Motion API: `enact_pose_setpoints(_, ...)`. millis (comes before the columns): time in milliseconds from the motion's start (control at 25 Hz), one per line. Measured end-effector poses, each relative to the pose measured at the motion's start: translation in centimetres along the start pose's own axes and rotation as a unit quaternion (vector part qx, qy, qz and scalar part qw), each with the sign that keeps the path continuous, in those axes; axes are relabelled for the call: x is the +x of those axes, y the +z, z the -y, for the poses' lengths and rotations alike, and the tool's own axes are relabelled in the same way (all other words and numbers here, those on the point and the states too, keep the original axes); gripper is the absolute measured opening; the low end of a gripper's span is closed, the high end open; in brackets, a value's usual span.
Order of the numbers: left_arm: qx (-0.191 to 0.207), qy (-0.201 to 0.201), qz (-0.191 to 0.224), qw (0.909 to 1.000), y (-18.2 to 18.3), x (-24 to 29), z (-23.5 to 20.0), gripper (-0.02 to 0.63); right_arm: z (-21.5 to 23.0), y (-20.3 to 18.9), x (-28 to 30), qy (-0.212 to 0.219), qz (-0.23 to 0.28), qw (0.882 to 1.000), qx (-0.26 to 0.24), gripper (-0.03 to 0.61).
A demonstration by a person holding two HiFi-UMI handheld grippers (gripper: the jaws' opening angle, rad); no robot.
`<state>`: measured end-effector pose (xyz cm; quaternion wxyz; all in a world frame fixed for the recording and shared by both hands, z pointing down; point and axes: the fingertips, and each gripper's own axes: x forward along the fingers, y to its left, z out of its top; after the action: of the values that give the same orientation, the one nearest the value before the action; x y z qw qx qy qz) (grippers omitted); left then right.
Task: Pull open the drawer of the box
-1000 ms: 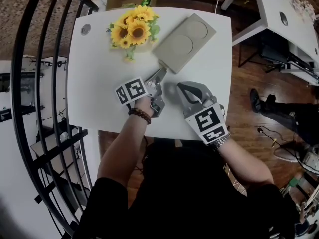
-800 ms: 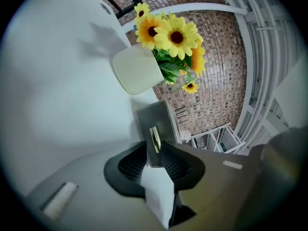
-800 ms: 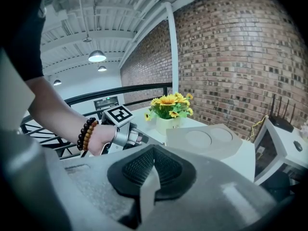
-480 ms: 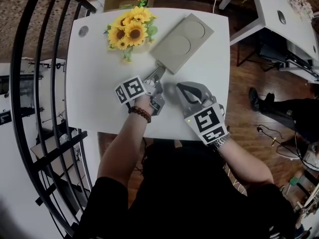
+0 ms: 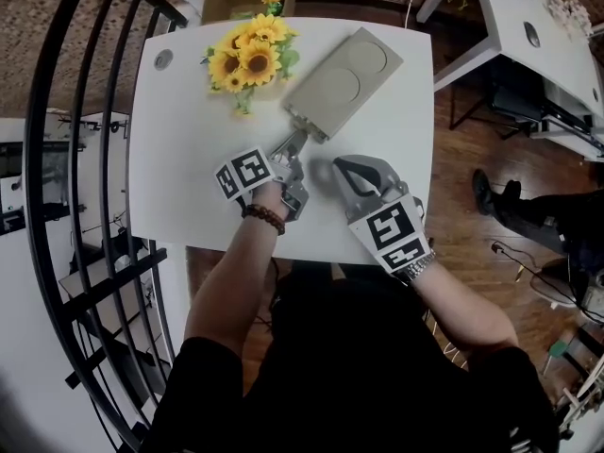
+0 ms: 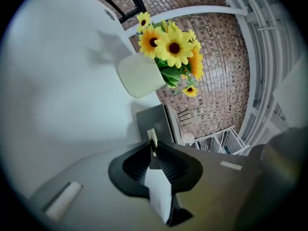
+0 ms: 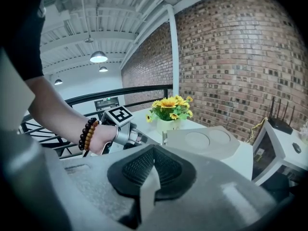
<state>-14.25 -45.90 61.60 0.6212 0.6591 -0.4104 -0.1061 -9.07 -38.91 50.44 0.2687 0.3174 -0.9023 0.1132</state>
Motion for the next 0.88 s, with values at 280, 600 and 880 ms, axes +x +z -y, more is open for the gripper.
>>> enact_pose_setpoints(280, 0.002, 0.021, 0.012, 0.9997, -0.2, -2.4, -1.1, 0.058, -1.4, 0.4, -0.5, 0.014, 0.008, 1.000, -0.012, -0.008)
enact_pose_setpoints(600, -0.007, 0.041, 0.027, 0.9987, -0.5, -5.5, -2.5, 0.057, -3.4, 0.9, -0.6, 0.037, 0.014, 0.999, -0.030, -0.008)
enact_pose_setpoints(880, -0.011, 0.060, 0.047, 0.9970, -0.7, -8.2, -3.7, 0.052, -4.9, 1.3, -0.7, 0.055, 0.020, 0.997, -0.044, -0.008)
